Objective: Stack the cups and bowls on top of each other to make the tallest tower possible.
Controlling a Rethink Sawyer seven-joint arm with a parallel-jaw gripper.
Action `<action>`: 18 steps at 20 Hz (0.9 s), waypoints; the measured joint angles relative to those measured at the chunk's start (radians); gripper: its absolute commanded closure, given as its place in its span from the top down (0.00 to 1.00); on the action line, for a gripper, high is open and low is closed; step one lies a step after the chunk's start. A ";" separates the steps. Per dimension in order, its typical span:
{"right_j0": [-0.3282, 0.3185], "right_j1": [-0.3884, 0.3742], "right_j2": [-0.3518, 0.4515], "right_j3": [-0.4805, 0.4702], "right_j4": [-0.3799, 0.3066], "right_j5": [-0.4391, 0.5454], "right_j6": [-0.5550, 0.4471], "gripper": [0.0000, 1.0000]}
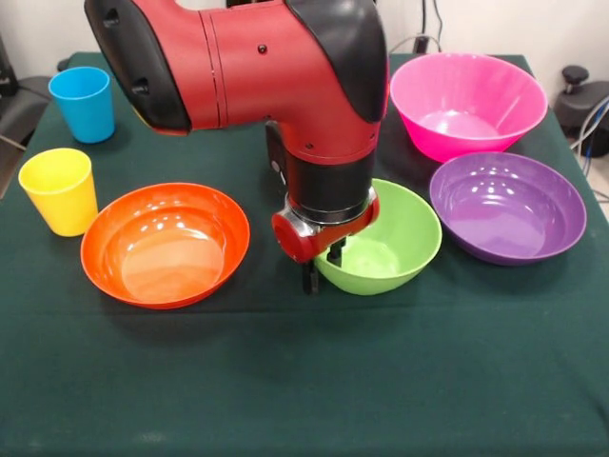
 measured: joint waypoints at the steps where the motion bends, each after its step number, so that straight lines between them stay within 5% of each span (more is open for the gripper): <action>1: 0.007 0.006 0.000 -0.017 0.004 0.015 0.000 0.00; 18: 0.112 0.119 0.010 -0.309 0.075 0.284 -0.033 0.00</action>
